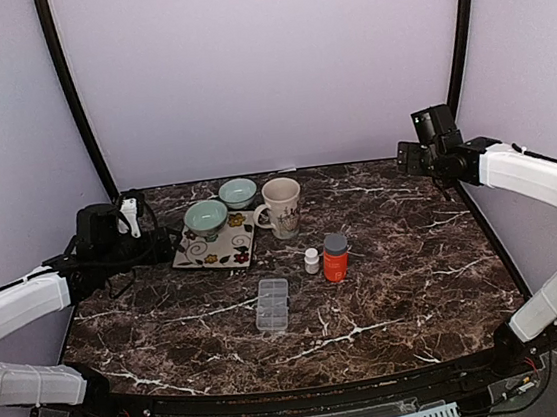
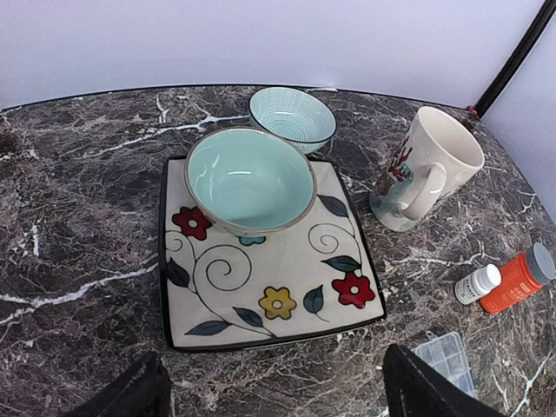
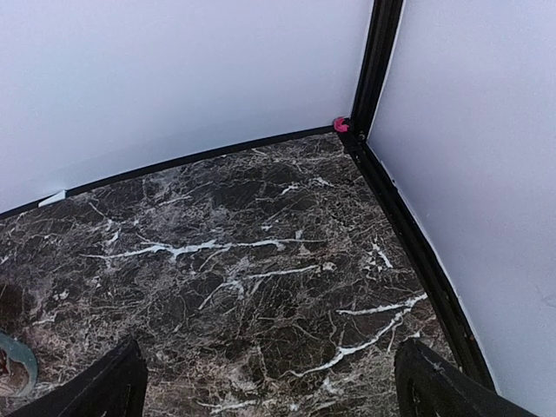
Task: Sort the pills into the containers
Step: Pick up the pill container from the center of the board.
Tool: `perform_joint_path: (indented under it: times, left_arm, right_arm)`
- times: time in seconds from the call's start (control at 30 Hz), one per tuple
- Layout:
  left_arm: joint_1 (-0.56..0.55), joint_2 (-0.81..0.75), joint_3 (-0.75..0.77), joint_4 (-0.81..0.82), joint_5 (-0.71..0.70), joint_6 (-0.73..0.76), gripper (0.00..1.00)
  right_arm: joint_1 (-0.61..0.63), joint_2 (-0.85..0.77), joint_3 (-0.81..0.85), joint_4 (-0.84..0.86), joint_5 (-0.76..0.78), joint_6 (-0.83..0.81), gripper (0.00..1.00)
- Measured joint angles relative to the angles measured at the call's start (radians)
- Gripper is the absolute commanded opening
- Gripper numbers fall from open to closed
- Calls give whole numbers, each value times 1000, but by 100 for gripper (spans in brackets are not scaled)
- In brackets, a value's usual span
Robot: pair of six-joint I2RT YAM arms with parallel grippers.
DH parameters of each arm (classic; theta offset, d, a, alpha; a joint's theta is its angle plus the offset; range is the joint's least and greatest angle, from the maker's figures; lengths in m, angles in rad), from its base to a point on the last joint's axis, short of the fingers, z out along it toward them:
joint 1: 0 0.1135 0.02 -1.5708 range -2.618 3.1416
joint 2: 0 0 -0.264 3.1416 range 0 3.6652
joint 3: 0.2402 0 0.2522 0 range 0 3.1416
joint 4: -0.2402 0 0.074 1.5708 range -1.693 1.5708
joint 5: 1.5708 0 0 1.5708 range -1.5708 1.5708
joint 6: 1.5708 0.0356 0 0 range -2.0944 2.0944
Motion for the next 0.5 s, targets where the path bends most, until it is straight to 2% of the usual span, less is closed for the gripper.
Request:
perform_joint_path:
  times: [0.5]
  left_arm:
    - [0, 42, 0, 1, 104, 0, 88]
  right_arm:
    - [3, -119, -55, 34, -41, -38, 100]
